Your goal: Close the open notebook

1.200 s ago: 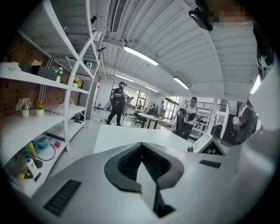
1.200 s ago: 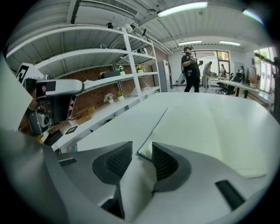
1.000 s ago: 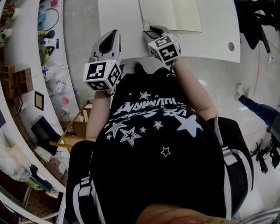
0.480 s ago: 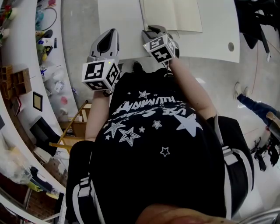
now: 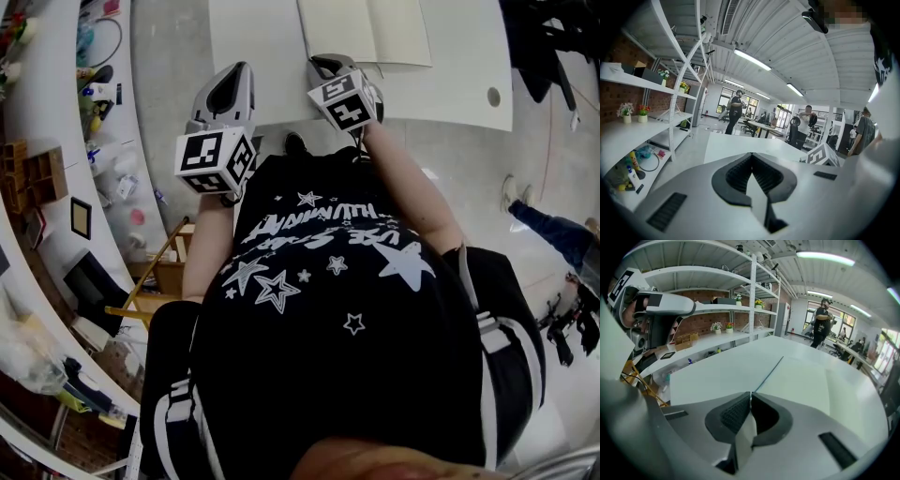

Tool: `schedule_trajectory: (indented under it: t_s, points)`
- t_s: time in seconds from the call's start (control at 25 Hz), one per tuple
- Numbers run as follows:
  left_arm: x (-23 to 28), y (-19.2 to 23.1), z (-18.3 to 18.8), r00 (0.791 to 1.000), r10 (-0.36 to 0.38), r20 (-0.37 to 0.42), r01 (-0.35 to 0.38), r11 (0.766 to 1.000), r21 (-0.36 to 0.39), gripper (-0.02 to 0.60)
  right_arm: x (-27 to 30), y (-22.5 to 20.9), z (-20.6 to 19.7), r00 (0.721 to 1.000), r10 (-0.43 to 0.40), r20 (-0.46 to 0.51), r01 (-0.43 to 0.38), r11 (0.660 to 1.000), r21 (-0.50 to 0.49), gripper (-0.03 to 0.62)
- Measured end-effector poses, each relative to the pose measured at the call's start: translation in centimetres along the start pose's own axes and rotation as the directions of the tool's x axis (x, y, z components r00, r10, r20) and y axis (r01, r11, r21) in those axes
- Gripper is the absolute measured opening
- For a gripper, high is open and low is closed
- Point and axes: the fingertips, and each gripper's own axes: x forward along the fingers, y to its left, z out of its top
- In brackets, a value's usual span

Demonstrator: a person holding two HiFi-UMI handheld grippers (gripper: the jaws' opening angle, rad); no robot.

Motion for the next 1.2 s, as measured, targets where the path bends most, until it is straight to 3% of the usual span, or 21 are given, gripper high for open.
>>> schedule_trajectory:
  t_s: [0.52, 0.76, 1.2]
  points:
    - [0.6, -1.2, 0.0, 0.999, -0.044, 0.003, 0.044, 0.999, 0.0, 0.011, -4.9, -1.1, 3.5, 0.993, -0.02, 0.12, 0.014, 0.999, 0.046, 0.017]
    - [1.8, -3.2, 0.2, 0.997, -0.079, -0.003, 0.079, 0.997, 0.006, 0.011, -9.4, -4.2, 5.6, 0.967, -0.082, 0.242, 0.055, 0.992, 0.117, 0.017]
    - [5.9, -8.7, 0.7, 0.994, -0.105, -0.003, 0.106, 0.994, 0.021, 0.011, -15.7, -11.5, 2.6, 0.954, -0.12, 0.275, 0.054, 0.97, 0.236, 0.018]
